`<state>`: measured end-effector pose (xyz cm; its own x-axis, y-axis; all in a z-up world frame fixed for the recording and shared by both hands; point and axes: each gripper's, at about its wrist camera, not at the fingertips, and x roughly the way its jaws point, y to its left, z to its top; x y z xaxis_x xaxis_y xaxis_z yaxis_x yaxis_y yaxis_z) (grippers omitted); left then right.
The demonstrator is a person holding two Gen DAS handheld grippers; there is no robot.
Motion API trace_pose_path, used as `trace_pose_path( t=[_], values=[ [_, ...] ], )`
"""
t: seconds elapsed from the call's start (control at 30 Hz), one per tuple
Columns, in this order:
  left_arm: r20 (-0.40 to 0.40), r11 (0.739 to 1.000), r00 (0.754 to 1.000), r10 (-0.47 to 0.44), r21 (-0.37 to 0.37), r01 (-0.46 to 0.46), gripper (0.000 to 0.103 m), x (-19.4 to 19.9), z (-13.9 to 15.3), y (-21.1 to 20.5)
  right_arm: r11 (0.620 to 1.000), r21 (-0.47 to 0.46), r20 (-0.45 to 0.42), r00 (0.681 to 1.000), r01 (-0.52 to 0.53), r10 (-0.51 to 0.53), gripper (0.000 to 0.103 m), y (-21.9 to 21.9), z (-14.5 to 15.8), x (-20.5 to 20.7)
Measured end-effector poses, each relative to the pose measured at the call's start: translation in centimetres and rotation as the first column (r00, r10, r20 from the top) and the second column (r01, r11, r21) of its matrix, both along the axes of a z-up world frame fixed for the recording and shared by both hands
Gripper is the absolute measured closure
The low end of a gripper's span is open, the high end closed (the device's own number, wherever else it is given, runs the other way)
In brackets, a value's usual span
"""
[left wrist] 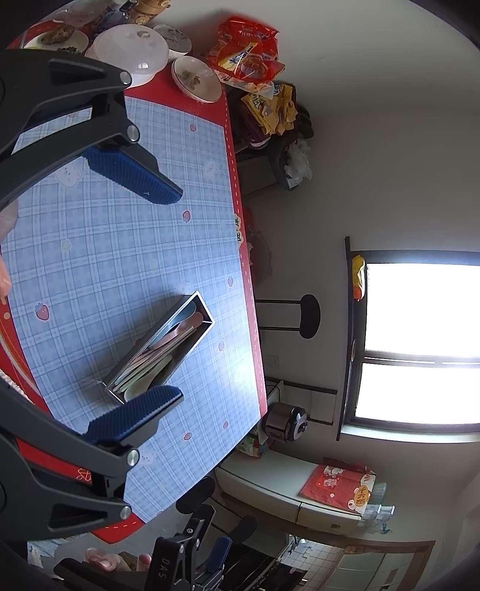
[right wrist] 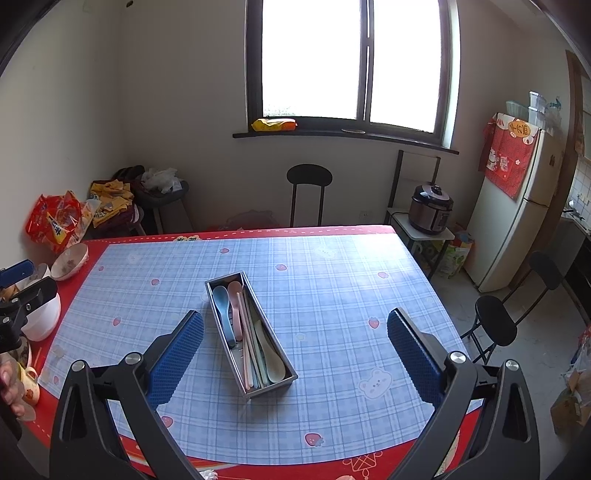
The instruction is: Organize utensils
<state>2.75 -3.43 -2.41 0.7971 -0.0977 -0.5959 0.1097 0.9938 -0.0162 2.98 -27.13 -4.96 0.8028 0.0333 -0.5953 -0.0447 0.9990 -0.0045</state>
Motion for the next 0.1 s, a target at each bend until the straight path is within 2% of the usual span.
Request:
trace_pose_path(
  t=[0.1],
  values=[
    [-0.002,1.000,1.000,0.002,-0.002,-0.002,0.006,0.08,-0.07,0.07,1.000,0.000,0.001,1.000,0.002,-0.002,0.006,0.03,0.00,-0.07]
  ],
)
